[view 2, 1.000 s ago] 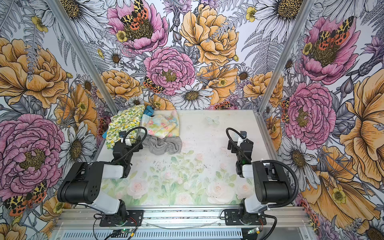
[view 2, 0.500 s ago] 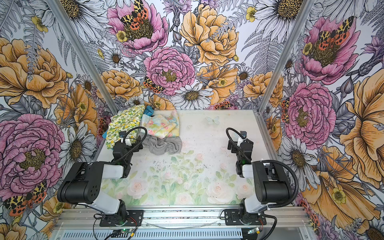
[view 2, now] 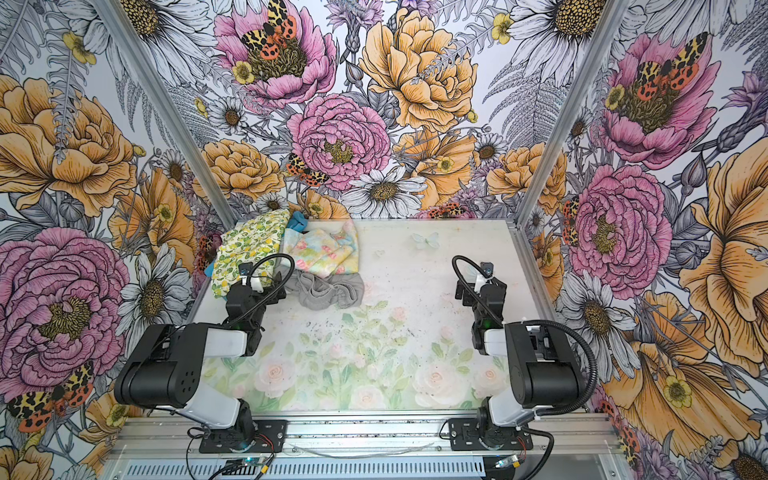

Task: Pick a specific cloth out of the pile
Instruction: 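Raise both arms from rest toward the cloth pile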

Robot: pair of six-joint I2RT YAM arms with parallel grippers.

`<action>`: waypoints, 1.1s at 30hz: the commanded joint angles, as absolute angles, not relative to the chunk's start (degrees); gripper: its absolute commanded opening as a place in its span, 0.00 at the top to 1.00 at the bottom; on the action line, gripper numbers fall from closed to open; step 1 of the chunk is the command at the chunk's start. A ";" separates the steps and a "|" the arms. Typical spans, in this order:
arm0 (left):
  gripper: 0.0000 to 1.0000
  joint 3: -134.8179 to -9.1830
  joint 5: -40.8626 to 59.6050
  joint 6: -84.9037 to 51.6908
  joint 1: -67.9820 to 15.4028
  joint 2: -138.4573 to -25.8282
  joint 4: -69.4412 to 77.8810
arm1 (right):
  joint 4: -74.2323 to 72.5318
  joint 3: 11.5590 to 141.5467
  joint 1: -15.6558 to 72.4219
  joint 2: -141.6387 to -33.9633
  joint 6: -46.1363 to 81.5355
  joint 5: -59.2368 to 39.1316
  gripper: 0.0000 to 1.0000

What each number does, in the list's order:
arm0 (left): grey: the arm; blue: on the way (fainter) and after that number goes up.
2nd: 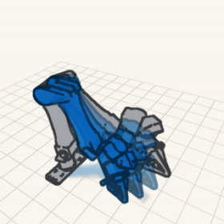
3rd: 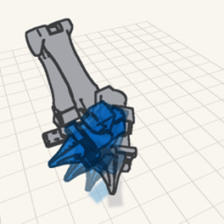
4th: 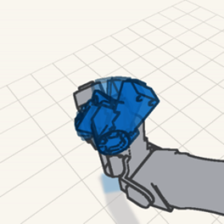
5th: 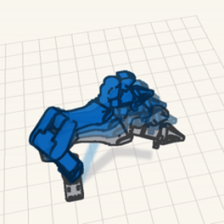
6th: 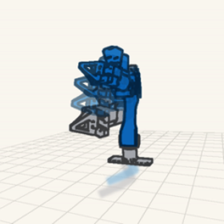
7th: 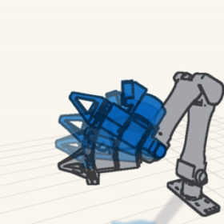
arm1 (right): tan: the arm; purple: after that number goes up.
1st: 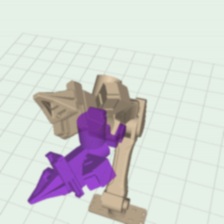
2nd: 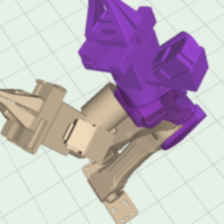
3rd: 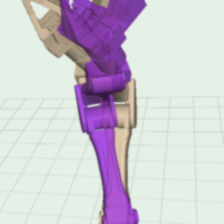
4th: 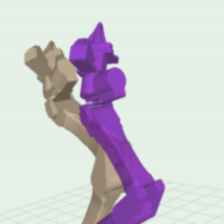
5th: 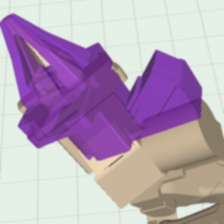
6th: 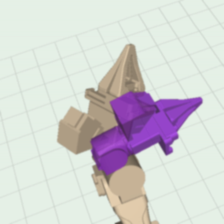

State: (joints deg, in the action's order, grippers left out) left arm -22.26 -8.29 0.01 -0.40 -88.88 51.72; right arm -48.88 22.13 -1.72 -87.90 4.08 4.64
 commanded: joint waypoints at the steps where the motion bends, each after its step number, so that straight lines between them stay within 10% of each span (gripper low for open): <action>1: 0.01 -22.02 -8.79 0.35 -0.45 -88.77 52.92 | -49.86 22.50 -1.42 -88.06 4.83 4.73 0.00; 18: 0.01 -21.32 -14.99 1.49 -3.07 -85.19 51.49 | -52.29 18.13 2.74 -81.35 1.69 10.33 0.00; 33: 0.01 -45.88 -24.04 -12.49 -8.02 -70.44 -3.43 | -18.98 34.62 18.58 -64.21 5.24 22.99 0.02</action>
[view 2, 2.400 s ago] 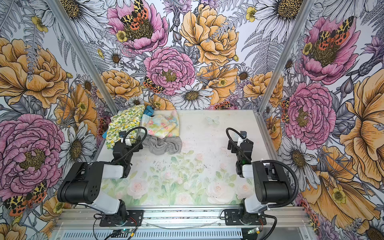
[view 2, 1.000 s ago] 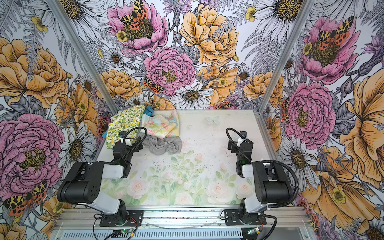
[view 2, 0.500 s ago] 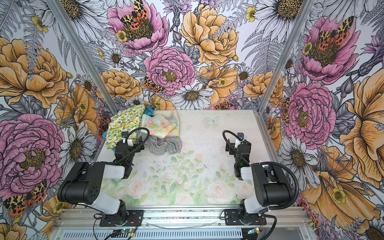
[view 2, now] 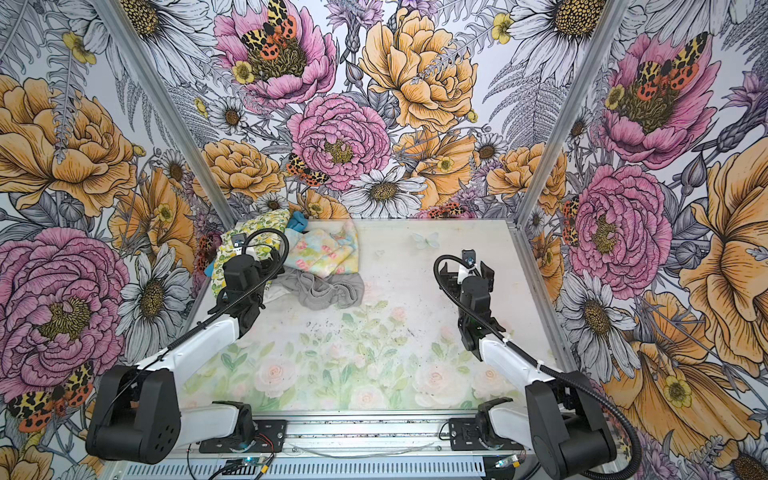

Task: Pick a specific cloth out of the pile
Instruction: 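Lower the left gripper onto the turquoise shirt while the right arm reaches toward the pile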

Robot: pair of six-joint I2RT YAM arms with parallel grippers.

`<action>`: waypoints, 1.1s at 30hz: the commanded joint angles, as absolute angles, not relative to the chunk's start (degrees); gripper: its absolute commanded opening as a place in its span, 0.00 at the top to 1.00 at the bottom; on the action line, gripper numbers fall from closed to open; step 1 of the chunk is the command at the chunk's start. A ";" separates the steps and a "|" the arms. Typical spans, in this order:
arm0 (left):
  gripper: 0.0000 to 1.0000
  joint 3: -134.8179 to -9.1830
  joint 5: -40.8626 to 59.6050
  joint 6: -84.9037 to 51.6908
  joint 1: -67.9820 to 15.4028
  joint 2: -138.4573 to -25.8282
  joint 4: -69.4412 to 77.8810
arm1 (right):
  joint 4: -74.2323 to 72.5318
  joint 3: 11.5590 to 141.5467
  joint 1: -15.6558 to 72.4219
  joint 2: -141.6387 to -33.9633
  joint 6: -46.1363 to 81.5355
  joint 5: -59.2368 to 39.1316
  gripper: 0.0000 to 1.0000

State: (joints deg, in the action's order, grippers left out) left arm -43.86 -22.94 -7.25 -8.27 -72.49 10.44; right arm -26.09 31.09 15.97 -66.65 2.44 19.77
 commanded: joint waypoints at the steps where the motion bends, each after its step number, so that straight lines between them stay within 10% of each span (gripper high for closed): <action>1: 0.01 -46.16 -23.02 -14.00 -7.46 -69.21 -4.98 | -18.13 35.76 20.12 -63.70 6.64 22.94 0.02; 22: 0.04 -38.03 -4.10 -37.65 13.52 -52.88 -29.22 | -22.08 53.91 44.68 -85.31 18.55 10.52 0.05; 33: 0.28 -29.62 19.54 -47.10 30.46 -63.23 -11.64 | -24.54 54.11 44.67 -87.62 13.74 2.18 0.06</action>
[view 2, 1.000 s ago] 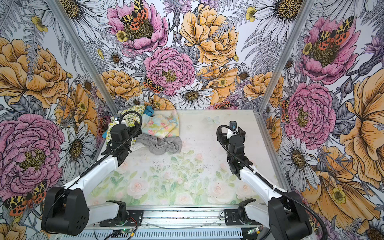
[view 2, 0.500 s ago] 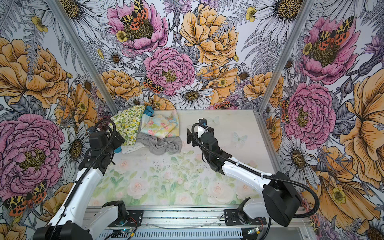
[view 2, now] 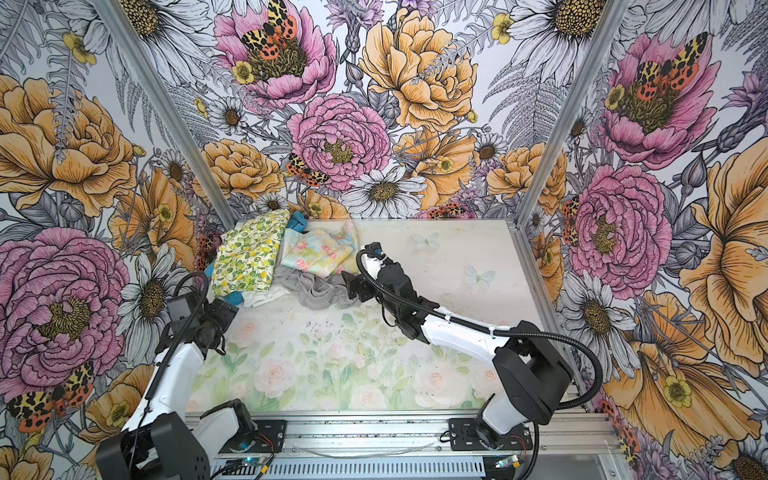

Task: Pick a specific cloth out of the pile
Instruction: 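Lower the left gripper onto the turquoise shirt while the right arm reaches toward the pile, then close the left gripper on the turquoise shirt edge under the lemon cloth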

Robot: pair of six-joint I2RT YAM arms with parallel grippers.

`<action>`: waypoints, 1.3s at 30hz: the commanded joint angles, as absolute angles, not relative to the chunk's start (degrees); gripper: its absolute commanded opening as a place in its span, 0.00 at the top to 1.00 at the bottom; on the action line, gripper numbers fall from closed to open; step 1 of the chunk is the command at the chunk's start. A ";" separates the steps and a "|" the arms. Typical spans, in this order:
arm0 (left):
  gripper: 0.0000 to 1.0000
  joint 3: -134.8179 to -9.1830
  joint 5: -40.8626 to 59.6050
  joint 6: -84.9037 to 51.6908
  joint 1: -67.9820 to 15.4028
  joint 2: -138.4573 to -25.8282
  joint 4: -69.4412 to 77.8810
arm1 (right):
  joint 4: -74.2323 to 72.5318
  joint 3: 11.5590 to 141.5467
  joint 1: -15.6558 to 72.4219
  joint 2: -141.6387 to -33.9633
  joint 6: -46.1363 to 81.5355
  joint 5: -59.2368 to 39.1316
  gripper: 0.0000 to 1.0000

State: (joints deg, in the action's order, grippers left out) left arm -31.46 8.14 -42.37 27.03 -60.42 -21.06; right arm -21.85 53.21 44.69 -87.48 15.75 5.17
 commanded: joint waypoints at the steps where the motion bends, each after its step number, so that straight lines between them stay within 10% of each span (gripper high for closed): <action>1: 0.31 -29.49 21.53 -48.19 31.85 -65.52 -9.16 | -24.88 53.90 44.64 -87.55 13.58 1.91 0.06; 13: 0.49 -31.05 27.66 -54.67 33.64 -79.90 8.45 | -27.42 52.42 41.67 -87.18 11.57 -3.87 0.06; 39: 0.54 -32.02 23.01 -53.69 29.55 -88.72 17.88 | -17.87 61.35 43.33 -94.94 11.38 -25.50 0.19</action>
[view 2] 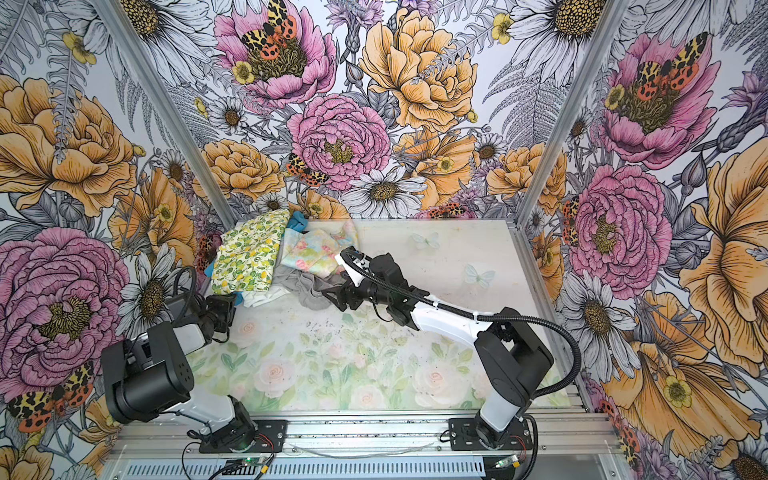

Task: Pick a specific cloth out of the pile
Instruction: 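Close the left gripper on the turquoise shirt edge under the lemon cloth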

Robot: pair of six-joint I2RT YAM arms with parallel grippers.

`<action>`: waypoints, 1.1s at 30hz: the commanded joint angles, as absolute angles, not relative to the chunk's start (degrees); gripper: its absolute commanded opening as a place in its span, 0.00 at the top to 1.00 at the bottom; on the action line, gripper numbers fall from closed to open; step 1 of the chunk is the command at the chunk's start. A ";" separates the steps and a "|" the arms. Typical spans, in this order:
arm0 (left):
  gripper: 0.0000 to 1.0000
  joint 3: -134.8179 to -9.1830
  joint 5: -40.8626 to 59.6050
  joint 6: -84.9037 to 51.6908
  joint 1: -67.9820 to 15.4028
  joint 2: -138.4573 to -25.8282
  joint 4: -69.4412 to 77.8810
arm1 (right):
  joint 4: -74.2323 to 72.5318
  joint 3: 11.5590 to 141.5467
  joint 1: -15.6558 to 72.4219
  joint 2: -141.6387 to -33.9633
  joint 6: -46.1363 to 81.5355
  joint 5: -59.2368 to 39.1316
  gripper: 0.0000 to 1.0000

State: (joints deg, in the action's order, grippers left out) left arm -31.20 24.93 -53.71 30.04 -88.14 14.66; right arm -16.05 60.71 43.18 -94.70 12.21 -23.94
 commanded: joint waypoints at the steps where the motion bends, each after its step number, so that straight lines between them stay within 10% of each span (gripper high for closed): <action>1: 0.55 -31.77 22.66 -53.70 29.58 -88.75 18.44 | -17.96 61.36 43.56 -94.92 11.42 -25.42 0.20; 33: 0.58 -32.63 19.21 -57.80 30.07 -99.87 31.01 | -21.44 59.94 43.87 -96.04 11.74 -24.09 0.19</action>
State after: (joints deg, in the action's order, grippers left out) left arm -31.57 20.99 -57.14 30.22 -98.63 28.40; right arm -19.14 60.55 43.59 -95.07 12.12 -24.25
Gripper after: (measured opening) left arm 0.422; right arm 0.808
